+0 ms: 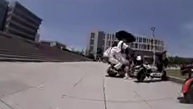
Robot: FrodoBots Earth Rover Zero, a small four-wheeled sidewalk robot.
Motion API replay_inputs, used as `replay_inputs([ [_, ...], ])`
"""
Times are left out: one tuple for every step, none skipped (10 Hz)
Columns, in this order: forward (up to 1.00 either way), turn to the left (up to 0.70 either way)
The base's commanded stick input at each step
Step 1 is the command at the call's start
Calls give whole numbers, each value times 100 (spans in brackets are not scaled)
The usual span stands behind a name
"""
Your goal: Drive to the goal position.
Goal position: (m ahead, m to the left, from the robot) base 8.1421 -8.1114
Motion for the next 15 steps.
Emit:
replay_inputs([
  [45, 0],
  [45, 0],
  [45, 0],
  [45, 0],
  [45, 0],
  [45, 0],
  [45, 0],
  [45, 0],
  [45, 0],
  [45, 0],
  [45, 0],
  [45, 0],
  [45, 0],
  [45, 0],
  [45, 0],
])
